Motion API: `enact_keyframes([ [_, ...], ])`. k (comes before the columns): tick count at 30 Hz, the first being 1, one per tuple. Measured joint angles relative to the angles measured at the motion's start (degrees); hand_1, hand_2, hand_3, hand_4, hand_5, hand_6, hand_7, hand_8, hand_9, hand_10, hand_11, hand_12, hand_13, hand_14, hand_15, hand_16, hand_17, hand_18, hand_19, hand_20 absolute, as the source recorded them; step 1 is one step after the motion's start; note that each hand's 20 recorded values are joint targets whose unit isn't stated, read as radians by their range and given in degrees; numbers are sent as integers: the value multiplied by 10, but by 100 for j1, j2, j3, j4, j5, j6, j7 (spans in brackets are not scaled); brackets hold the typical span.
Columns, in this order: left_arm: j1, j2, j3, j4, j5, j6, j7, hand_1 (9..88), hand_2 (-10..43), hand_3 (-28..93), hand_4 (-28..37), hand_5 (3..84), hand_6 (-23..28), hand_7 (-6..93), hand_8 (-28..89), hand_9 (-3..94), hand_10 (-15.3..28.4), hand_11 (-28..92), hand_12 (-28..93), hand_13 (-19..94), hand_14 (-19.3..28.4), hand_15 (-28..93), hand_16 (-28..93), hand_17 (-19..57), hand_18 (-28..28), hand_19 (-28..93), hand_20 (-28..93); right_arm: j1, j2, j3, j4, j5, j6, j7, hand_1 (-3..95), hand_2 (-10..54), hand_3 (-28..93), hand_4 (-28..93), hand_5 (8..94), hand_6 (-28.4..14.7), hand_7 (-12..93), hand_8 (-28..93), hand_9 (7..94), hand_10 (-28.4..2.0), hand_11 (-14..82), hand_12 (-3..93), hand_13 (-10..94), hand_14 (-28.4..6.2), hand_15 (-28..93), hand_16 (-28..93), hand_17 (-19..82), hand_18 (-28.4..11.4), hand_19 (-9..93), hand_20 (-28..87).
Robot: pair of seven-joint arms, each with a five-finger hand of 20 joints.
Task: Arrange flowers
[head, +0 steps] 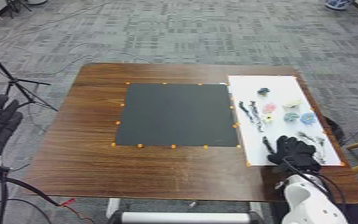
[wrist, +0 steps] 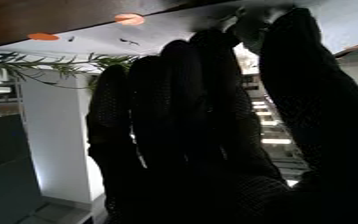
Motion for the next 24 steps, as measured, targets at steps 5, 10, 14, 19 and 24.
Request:
enact_keyframes([
  [5, 25, -19, -19, -21, -48, 8, 38, 235, 202, 569, -283, 371, 69, 71, -59, 332, 122, 112, 138, 227, 125, 167, -8, -10, 75, 101, 112, 82, -32, -4, -42, 55, -73, -12, 610, -95, 560, -282, 635, 4, 623, 136, 703, -108, 320, 512, 556, -176, 713, 434, 281, -270, 804, 447],
  [10, 63, -46, -39, -46, -86, 27, 64, 232, 202, 574, -283, 371, 69, 70, -60, 332, 122, 111, 136, 227, 125, 168, -9, -10, 75, 103, 112, 119, -46, -31, -15, 172, -45, -27, 589, -95, 691, -282, 667, 5, 647, 154, 776, -88, 227, 525, 591, -142, 642, 502, 314, -268, 799, 440],
  [14, 78, -51, -43, -48, -98, 32, 69, 231, 200, 576, -283, 371, 69, 70, -60, 332, 121, 112, 135, 226, 126, 169, -10, -10, 75, 104, 112, 117, -61, 18, -25, 600, 153, -45, 596, -95, 701, -282, 677, 12, 647, 142, 819, -81, 198, 518, 644, -104, 591, 531, 324, -269, 794, 437],
  [19, 93, -71, -70, -52, -122, 46, 77, 230, 199, 581, -283, 372, 69, 71, -60, 333, 123, 114, 134, 227, 126, 171, -11, -10, 75, 104, 112, 74, -76, 146, -123, 1427, 560, -57, 599, -95, 701, -282, 684, 16, 645, 142, 859, -79, 182, 507, 681, -93, 576, 532, 340, -274, 793, 432],
  [24, 231, -74, -214, -80, -281, 56, 132, 233, 201, 577, -283, 372, 69, 71, -61, 334, 123, 116, 134, 228, 125, 173, -12, -10, 75, 105, 112, 61, -77, 235, -215, 1911, 622, -71, 603, -95, 713, -279, 684, 15, 646, 140, 873, -72, 177, 511, 698, -82, 566, 536, 345, -271, 794, 427],
])
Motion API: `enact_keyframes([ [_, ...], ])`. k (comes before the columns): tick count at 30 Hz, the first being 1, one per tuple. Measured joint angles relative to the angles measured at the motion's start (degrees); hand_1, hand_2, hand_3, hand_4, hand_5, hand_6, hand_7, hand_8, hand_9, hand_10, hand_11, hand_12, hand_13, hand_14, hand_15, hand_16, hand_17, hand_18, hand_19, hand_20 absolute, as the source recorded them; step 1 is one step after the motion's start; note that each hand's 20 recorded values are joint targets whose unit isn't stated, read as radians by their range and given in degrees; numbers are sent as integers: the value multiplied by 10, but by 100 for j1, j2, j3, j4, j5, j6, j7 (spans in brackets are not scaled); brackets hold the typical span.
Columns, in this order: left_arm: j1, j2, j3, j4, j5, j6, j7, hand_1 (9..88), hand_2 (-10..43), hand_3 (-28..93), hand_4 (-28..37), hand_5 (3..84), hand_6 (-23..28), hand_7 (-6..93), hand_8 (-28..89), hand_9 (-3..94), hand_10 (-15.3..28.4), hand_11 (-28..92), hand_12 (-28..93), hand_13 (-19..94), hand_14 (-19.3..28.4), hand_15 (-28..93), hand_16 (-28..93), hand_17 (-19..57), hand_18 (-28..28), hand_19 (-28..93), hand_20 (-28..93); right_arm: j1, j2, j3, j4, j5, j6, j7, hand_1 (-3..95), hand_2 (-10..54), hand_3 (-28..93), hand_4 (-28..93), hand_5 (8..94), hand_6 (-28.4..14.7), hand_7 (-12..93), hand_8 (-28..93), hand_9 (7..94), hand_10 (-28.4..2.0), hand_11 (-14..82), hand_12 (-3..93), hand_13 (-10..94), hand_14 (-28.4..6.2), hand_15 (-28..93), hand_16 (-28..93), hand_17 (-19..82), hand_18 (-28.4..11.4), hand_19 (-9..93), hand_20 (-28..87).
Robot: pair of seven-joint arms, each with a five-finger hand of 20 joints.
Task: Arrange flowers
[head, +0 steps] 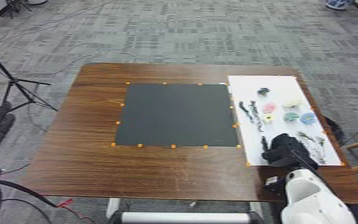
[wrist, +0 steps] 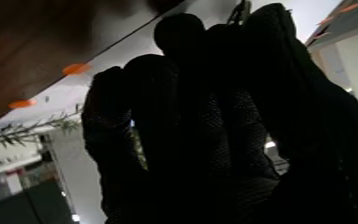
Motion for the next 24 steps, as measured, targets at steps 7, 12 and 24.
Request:
enact_keyframes([
  [7, 323, -49, -329, -43, -69, 43, 49, 230, 201, 582, -283, 372, 69, 72, -61, 335, 123, 117, 133, 230, 124, 175, -12, -10, 75, 105, 112, -77, 26, 34, -184, 480, 1125, -171, 595, -95, 730, -262, 684, 19, 656, 137, 886, -65, 179, 518, 710, -83, 572, 546, 349, -269, 802, 427],
  [12, 324, -53, -302, -35, -82, 63, 52, 222, 201, 594, -283, 373, 68, 73, -61, 335, 123, 117, 132, 230, 124, 176, -13, -10, 75, 106, 113, 20, 71, -152, -239, 726, 1851, -545, 582, -95, 747, -251, 684, 22, 661, 135, 887, -65, 183, 522, 711, -84, 574, 546, 349, -268, 804, 428],
  [24, 289, -44, -218, 88, -88, 113, 43, 210, 209, 613, -283, 370, 67, 71, -61, 334, 121, 114, 131, 230, 122, 172, -13, -9, 75, 103, 113, 1987, 81, -2335, 370, 1107, 2021, -986, 565, -95, 782, -250, 690, 19, 670, 132, 894, -62, 186, 528, 718, -79, 577, 543, 356, -270, 810, 430],
])
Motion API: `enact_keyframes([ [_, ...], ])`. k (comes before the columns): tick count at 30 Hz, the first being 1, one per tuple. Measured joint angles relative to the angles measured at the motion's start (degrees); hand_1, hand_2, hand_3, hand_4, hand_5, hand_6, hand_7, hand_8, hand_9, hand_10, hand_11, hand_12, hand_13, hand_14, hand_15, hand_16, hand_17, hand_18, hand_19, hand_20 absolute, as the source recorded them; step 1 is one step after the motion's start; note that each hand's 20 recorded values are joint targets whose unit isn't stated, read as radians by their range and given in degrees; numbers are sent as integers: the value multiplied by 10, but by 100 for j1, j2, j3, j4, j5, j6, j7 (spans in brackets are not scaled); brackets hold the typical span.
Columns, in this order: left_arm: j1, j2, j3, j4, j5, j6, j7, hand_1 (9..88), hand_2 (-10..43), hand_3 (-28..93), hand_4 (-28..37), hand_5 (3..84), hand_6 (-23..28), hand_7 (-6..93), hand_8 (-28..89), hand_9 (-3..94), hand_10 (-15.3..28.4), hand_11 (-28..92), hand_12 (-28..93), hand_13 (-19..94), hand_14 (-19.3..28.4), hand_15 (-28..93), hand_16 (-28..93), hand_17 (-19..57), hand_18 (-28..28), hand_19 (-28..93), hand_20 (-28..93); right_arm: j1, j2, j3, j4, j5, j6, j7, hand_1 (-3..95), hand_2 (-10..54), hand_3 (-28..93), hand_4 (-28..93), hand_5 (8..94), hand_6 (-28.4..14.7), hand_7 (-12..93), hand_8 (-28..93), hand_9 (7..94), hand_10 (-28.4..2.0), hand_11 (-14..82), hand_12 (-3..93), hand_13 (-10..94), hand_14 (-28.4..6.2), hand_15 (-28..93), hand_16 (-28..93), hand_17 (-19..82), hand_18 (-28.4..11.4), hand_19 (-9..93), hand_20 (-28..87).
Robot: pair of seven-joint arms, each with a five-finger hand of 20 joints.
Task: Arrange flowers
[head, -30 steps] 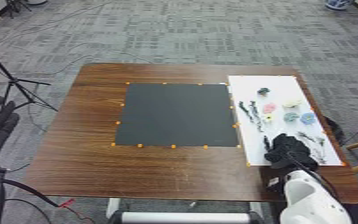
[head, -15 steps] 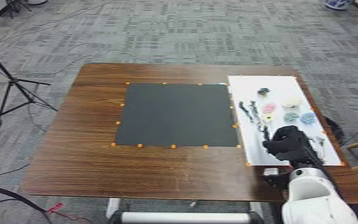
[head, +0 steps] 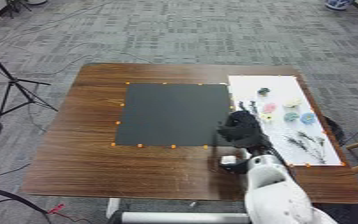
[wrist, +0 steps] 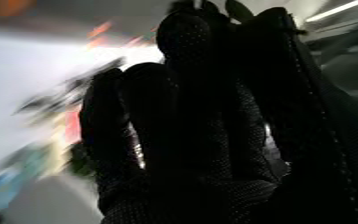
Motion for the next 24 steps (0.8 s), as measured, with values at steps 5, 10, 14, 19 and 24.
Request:
enact_keyframes([
  [5, -64, 28, 65, 19, 6, 14, -16, 209, 208, 614, -283, 370, 66, 71, -62, 333, 121, 114, 132, 230, 122, 171, -12, -9, 74, 100, 112, 955, -226, -817, 313, -11, -32, -269, 567, -95, 783, -256, 690, 19, 671, 130, 895, -61, 184, 533, 722, -76, 574, 545, 361, -269, 812, 431],
  [10, -134, 78, 175, 30, 7, 38, -30, 207, 207, 616, -283, 370, 66, 71, -62, 333, 120, 115, 133, 230, 122, 171, -12, -9, 74, 100, 113, 1947, -674, -1590, 906, -44, -30, -472, 568, -95, 783, -262, 690, 20, 673, 129, 898, -59, 181, 534, 726, -72, 570, 550, 363, -268, 812, 432],
  [14, -156, 127, 259, 33, 5, 57, -35, 210, 207, 612, -283, 370, 66, 71, -62, 333, 121, 114, 132, 230, 122, 171, -12, -9, 74, 100, 113, 2578, -1018, -2043, 1348, -44, -64, -629, 568, -95, 784, -263, 688, 23, 676, 131, 897, -57, 181, 539, 729, -70, 566, 553, 364, -267, 811, 432],
  [19, -188, 180, 330, 45, 2, 77, -37, 206, 207, 618, -283, 370, 68, 71, -62, 333, 122, 115, 132, 230, 121, 169, -12, -10, 74, 101, 113, 3107, -1346, -2414, 1674, -288, -544, -614, 568, -95, 782, -264, 684, 24, 677, 134, 897, -55, 180, 543, 731, -71, 564, 561, 366, -269, 811, 432],
  [24, -253, 224, 352, 58, 4, 84, -41, 207, 206, 617, -283, 370, 68, 69, -61, 333, 122, 115, 132, 231, 119, 167, -13, -10, 74, 101, 113, 3429, -1550, -2874, 1893, -900, -1005, -541, 569, -95, 782, -267, 683, 24, 677, 134, 898, -55, 180, 546, 732, -72, 562, 561, 368, -270, 812, 432],
])
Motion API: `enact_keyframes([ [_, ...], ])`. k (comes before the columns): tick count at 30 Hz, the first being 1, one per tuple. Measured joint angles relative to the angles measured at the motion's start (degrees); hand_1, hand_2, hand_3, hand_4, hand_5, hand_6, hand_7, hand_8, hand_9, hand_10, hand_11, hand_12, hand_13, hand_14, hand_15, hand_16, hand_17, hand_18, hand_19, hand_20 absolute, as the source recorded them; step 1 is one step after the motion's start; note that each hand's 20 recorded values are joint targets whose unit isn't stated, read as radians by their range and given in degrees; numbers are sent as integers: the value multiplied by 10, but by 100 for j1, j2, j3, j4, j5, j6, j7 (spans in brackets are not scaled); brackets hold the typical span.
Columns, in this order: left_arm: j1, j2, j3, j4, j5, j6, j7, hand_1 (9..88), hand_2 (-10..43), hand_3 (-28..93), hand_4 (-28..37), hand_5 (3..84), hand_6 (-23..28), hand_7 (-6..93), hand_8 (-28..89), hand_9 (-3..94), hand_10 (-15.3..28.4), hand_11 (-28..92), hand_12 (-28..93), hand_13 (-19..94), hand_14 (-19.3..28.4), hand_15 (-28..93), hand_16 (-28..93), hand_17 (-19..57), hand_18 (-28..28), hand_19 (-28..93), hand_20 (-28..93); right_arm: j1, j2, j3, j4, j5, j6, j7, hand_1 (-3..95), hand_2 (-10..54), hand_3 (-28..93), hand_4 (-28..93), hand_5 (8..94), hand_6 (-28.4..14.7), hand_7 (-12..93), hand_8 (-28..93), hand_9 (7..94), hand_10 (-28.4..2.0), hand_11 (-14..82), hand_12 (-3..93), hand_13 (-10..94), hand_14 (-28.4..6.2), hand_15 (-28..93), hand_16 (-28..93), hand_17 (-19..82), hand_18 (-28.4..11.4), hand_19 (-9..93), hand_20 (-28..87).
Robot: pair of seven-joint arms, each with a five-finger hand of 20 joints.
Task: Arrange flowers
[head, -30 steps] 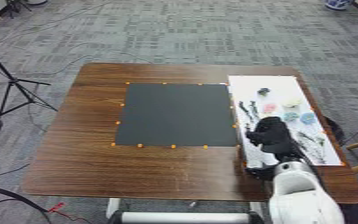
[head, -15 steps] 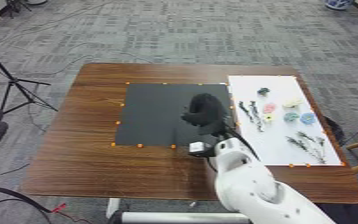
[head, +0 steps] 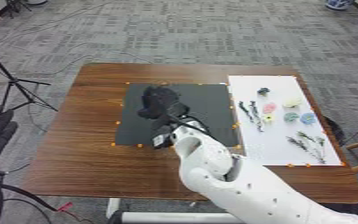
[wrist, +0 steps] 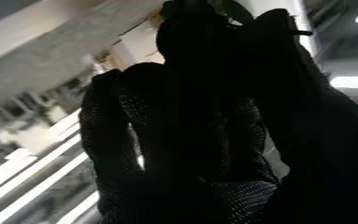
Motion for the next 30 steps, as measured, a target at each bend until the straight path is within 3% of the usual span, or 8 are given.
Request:
enact_keyframes([
  [7, -59, 79, 11, 6, 14, 2, -36, 206, 205, 620, -283, 369, 68, 69, -61, 332, 123, 113, 132, 231, 118, 167, -13, -10, 74, 101, 113, 80, -311, -405, 407, -101, 38, 75, 571, -95, 782, -269, 682, 23, 678, 135, 897, -55, 179, 549, 732, -72, 562, 563, 368, -270, 812, 431],
  [12, -206, 168, 167, 73, 22, 2, -78, 206, 205, 621, -283, 369, 68, 69, -61, 332, 124, 114, 132, 232, 117, 166, -14, -9, 74, 101, 113, 59, -561, -533, 827, -465, 44, 169, 571, -95, 782, -266, 681, 23, 679, 135, 897, -55, 180, 549, 732, -72, 563, 562, 371, -271, 813, 429],
  [20, -292, 322, 230, 98, 24, 3, -81, 206, 204, 621, -283, 371, 70, 69, -61, 333, 124, 115, 133, 233, 118, 168, -12, -9, 74, 102, 113, 94, -697, -859, 1117, -867, 114, 490, 566, -95, 783, -257, 678, 23, 682, 136, 895, -55, 183, 550, 733, -74, 563, 564, 373, -272, 816, 424],
  [30, -360, 339, 341, 95, -12, 83, -35, 206, 203, 627, -283, 372, 72, 71, -61, 335, 125, 121, 131, 234, 118, 175, -16, -9, 74, 105, 113, -12, -790, -770, 1364, -995, 30, 551, 562, -95, 789, -252, 676, 24, 685, 135, 894, -56, 187, 546, 733, -78, 568, 564, 375, -275, 820, 420],
])
